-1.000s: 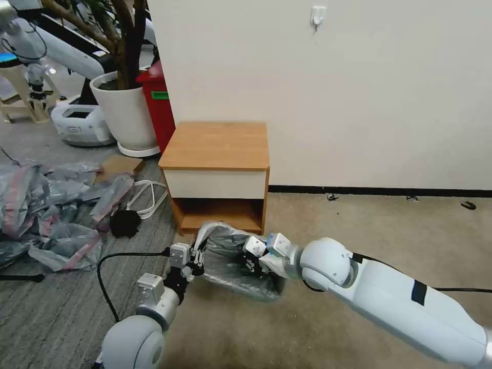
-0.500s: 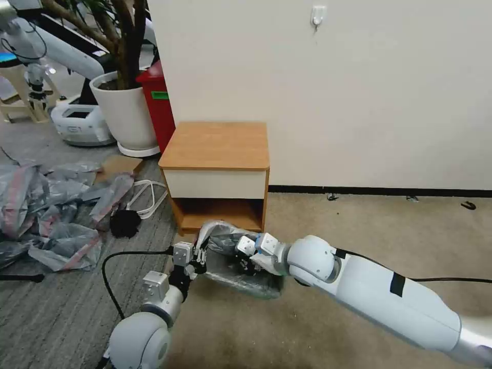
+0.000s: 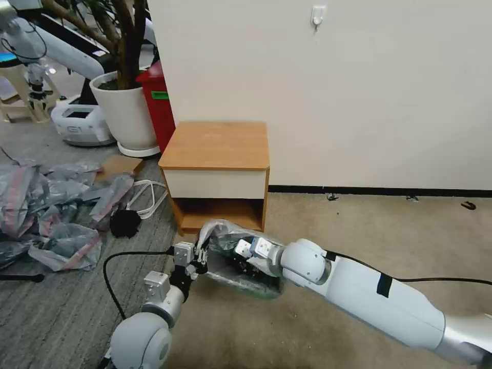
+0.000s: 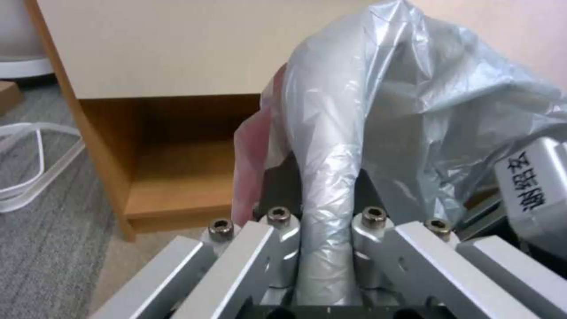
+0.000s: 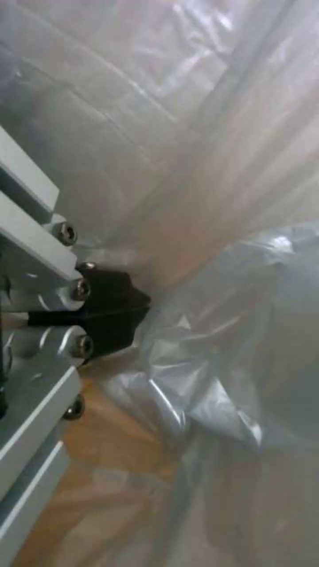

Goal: Pick up the garbage bag from the table and place it over the trash can.

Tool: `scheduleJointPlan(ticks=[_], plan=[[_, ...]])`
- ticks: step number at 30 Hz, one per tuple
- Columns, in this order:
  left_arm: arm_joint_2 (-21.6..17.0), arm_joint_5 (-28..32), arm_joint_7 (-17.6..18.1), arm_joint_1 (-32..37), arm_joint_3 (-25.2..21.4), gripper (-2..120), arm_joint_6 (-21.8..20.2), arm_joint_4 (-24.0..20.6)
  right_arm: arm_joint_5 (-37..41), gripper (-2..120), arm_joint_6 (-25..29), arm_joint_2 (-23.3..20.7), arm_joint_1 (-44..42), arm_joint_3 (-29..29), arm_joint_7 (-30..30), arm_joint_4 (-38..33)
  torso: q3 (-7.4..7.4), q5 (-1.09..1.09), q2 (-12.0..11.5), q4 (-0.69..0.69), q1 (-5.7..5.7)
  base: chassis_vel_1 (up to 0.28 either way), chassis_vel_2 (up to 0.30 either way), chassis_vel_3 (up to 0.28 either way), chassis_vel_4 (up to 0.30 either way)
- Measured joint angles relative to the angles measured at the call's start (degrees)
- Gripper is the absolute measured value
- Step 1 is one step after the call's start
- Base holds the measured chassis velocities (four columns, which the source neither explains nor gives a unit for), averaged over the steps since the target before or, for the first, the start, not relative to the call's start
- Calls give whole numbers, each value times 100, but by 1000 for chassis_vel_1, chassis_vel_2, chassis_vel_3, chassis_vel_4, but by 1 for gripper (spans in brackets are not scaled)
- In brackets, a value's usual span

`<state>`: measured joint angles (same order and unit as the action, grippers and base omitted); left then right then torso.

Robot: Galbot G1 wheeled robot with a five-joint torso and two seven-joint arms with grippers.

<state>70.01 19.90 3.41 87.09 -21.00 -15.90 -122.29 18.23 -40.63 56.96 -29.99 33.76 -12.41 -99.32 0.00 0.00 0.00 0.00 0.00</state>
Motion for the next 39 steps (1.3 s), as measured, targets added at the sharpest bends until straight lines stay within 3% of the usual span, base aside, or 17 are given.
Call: scheduleJointPlan(ticks=[39], plan=[[53,190,162,-21,102,5,-38,-26,-496,0,-2,378,11,210,145,834,-1,0,0,0,0,0,0,0,0]])
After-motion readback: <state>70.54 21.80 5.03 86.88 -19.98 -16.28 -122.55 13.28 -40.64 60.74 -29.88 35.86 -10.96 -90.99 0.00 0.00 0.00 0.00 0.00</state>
